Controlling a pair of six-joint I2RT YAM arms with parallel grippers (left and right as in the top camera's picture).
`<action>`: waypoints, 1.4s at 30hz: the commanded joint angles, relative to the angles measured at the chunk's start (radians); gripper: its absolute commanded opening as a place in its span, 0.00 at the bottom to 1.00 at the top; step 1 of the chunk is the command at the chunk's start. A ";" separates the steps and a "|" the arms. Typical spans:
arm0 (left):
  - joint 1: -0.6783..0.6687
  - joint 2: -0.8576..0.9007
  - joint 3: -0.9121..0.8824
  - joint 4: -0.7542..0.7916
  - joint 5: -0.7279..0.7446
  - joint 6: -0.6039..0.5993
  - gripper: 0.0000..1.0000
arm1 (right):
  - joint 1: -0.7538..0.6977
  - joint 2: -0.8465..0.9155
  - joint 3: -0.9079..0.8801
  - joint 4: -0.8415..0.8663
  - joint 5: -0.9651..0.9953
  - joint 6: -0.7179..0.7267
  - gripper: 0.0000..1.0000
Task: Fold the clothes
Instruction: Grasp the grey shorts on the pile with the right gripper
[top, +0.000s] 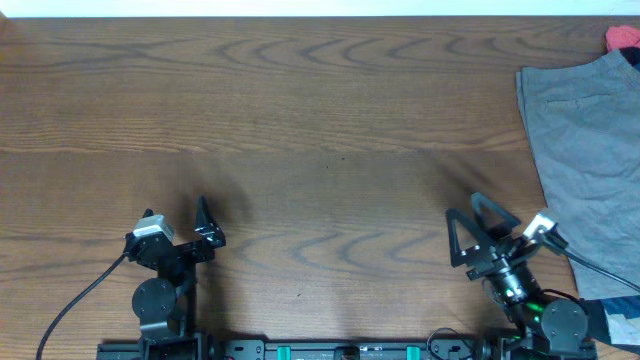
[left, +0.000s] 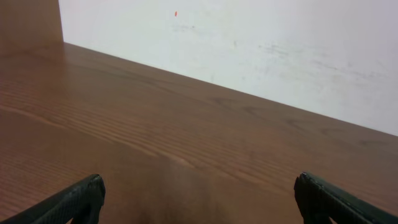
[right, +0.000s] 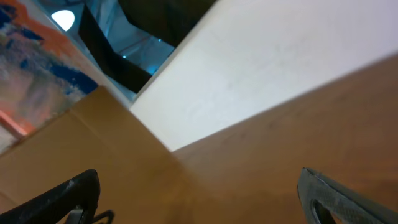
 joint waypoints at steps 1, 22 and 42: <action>0.005 -0.006 -0.016 -0.039 -0.009 0.013 0.98 | 0.009 0.071 0.136 -0.009 0.080 -0.152 0.99; 0.005 -0.006 -0.016 -0.039 -0.009 0.013 0.98 | 0.008 1.537 1.420 -0.889 0.886 -0.745 0.99; 0.005 -0.006 -0.016 -0.039 -0.009 0.013 0.98 | -0.020 2.157 1.579 -0.706 1.187 -1.000 0.98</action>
